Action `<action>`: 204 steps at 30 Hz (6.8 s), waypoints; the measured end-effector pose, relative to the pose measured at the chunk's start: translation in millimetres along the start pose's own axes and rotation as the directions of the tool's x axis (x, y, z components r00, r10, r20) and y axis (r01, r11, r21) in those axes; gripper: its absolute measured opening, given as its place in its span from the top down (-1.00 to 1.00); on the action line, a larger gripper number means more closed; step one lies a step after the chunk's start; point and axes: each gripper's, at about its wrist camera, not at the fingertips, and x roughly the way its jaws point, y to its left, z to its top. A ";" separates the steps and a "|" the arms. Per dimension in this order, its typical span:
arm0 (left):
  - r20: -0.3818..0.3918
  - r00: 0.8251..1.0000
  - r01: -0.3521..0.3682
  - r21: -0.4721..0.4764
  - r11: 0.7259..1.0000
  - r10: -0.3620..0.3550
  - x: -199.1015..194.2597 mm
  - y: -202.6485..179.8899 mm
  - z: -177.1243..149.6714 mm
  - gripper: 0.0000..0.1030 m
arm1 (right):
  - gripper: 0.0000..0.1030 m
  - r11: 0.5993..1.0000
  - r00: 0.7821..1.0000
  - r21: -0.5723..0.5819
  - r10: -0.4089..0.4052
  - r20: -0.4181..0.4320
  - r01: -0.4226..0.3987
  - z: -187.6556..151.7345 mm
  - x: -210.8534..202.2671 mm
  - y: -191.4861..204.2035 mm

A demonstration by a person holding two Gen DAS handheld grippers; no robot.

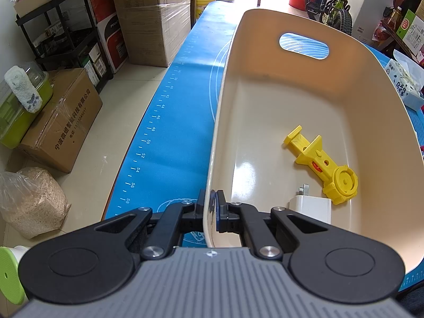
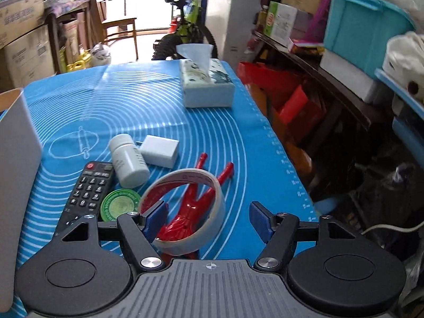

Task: Organize rigid objects
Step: 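Grasp the white-and-red tape roll by its edge with the right tool, then carry the tape roll into the basket and open the right tool, then grasp the red toy figure by its body with the right tool, then lift the red figure over the basket and release it inside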

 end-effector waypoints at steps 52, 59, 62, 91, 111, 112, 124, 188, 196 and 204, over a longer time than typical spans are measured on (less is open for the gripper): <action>0.000 1.000 0.004 -0.006 1.000 -0.004 -0.6 -0.4 -0.3 0.86 | 0.64 0.884 0.867 -0.167 0.463 0.183 -0.436 44.0 -100.5 165.2; 0.003 1.000 0.005 0.002 1.000 -0.005 -1.0 -0.6 0.5 0.87 | 0.64 0.851 0.878 -0.288 0.475 0.064 -0.439 20.0 -96.7 227.1; 0.008 1.000 0.008 0.003 1.000 -0.008 -1.7 -0.1 0.2 0.87 | 0.64 0.843 0.887 -0.320 0.461 0.015 -0.433 10.2 -91.4 241.6; 0.014 1.000 0.014 0.002 1.000 -0.014 -2.9 0.1 -0.5 0.87 | -0.54 0.849 0.878 -0.313 0.472 0.085 -0.426 17.5 -126.4 167.6; 0.019 1.000 0.009 0.007 1.000 -0.009 -4.1 -0.4 1.3 0.87 | -0.56 0.995 0.993 0.009 0.094 0.078 -0.095 21.7 -28.8 10.2; 0.019 1.000 0.009 0.008 1.000 -0.009 -4.3 -0.6 1.2 0.87 | -0.56 0.997 0.994 0.015 0.081 0.067 -0.082 20.2 -21.9 7.1; 0.020 1.000 0.002 0.013 1.000 -0.002 -3.5 -0.9 0.6 0.86 | -0.52 1.000 0.999 0.020 -0.006 -0.042 0.007 5.8 31.2 12.0; 0.025 1.000 -0.003 0.014 1.000 0.003 -4.4 -0.6 -0.9 0.85 | 0.29 0.799 0.839 -0.339 0.542 0.050 -0.496 26.7 -104.2 214.2; 0.025 1.000 -0.006 0.016 1.000 0.005 -4.6 -1.7 -0.7 0.85 | 0.29 0.760 0.854 -0.408 0.509 -0.109 -0.505 -2.4 -83.1 248.9; 0.026 1.000 -0.009 0.019 1.000 0.008 -4.5 -2.8 0.5 0.85 | 0.10 0.729 0.849 -0.444 0.495 -0.184 -0.521 -10.1 -78.2 257.1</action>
